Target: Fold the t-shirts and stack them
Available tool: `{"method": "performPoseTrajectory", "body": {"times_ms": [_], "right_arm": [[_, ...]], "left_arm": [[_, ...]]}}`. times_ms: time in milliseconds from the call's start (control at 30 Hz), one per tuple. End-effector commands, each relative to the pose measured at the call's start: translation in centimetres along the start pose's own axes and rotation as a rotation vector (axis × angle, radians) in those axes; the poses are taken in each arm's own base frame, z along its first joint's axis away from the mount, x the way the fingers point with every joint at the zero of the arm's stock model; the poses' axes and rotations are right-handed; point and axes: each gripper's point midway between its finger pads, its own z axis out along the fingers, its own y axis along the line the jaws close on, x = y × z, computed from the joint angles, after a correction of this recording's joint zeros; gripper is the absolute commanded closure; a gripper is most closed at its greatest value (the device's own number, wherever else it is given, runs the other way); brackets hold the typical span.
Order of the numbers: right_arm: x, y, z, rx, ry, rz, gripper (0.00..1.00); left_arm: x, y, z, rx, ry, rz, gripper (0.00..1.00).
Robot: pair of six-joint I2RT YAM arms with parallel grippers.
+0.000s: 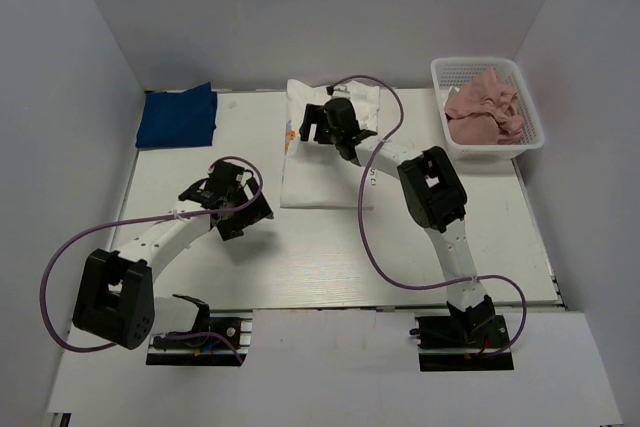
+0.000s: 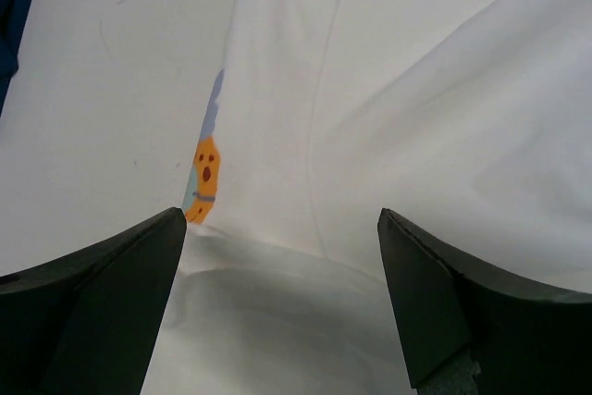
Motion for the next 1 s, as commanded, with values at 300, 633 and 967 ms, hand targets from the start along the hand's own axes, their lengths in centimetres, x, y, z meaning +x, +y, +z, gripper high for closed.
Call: {"method": "performPoseTrajectory", "body": {"times_ms": [300,633,967], "right_arm": [[-8.3,-0.1,-10.5,0.036,-0.081,-0.023,0.10],[3.3,-5.6,-20.6,0.098,0.134,0.196,0.10],[11.3,-7.8,-21.5,0.096,0.377,0.310,0.10]], "left_arm": [[-4.1,-4.6,0.6,0.126,-0.091,0.115,0.00],[-4.7,-6.6,5.8,0.132,0.005,0.182,0.03],[-3.0,-6.1,9.3,0.135,0.086,0.189,0.61]]}}
